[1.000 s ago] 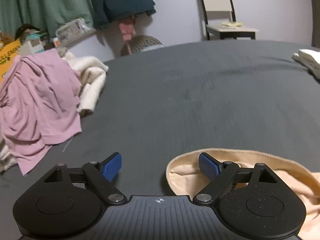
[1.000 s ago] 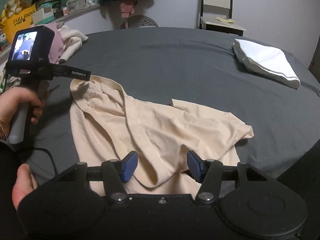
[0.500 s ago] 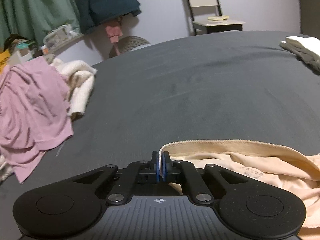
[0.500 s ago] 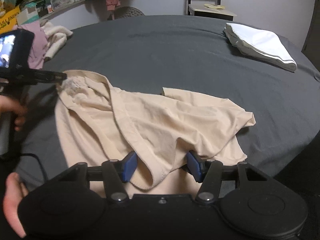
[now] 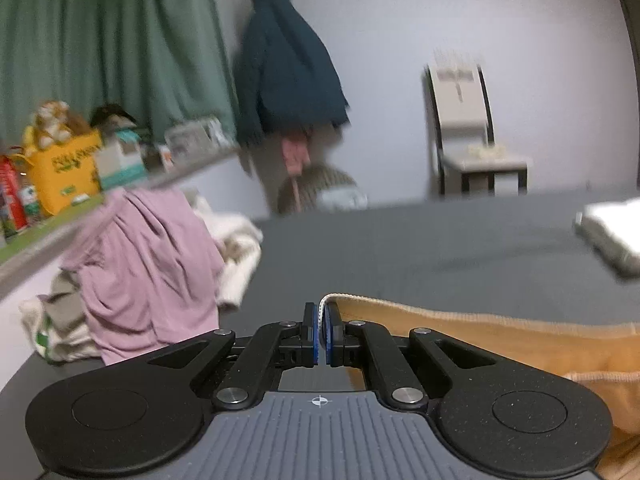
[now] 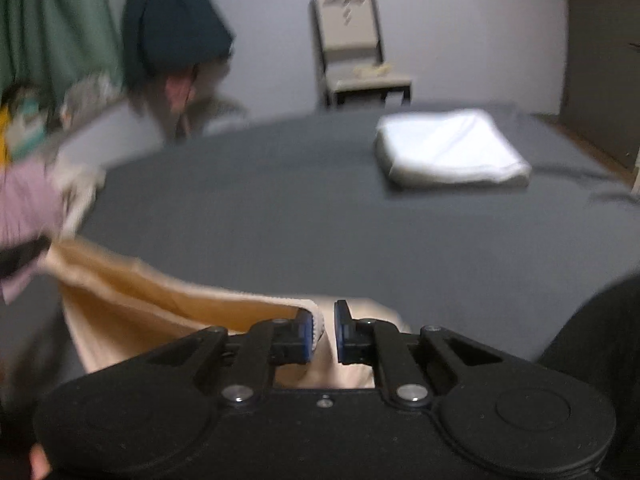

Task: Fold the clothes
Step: 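Lift the beige garment with both grippers holding its hem edge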

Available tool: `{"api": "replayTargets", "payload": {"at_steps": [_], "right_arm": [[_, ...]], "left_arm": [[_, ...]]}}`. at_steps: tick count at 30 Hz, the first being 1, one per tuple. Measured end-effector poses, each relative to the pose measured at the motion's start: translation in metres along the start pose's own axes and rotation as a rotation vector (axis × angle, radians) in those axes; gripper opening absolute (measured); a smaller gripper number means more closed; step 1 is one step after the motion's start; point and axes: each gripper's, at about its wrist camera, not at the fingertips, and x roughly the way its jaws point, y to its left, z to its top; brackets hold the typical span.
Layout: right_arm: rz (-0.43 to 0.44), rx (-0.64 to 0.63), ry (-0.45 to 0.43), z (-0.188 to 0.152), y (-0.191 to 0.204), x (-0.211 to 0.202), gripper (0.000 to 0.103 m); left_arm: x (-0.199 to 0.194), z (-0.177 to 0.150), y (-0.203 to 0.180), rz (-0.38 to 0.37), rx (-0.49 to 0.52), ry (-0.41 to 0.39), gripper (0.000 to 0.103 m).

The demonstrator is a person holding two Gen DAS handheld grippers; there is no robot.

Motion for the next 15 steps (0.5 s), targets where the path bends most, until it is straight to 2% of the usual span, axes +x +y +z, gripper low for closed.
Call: {"api": "replayTargets", "payload": {"at_steps": [2, 3, 5, 7, 11, 15], "right_arm": [[-0.005, 0.026, -0.053, 0.020, -0.010, -0.007, 0.014], [-0.007, 0.038, -0.080, 0.029, -0.015, -0.010, 0.020], [-0.005, 0.051, -0.087, 0.043, -0.025, -0.007, 0.025], [0.011, 0.056, -0.035, 0.051, -0.032, 0.008, 0.025], [0.033, 0.050, 0.143, 0.057, -0.043, 0.064, 0.025], [-0.006, -0.019, 0.288, 0.053, -0.038, 0.121, 0.025]], "left_arm": [[-0.023, 0.006, 0.002, -0.005, -0.042, -0.023, 0.004], [-0.031, 0.007, 0.003, -0.005, -0.052, -0.020, 0.004], [-0.035, 0.004, 0.000, -0.014, -0.040, 0.023, 0.004], [-0.034, -0.003, -0.004, -0.029, -0.013, 0.083, 0.004], [-0.008, -0.019, -0.019, -0.067, 0.066, 0.252, 0.004], [0.018, -0.032, -0.031, -0.099, 0.078, 0.373, 0.004]]}}
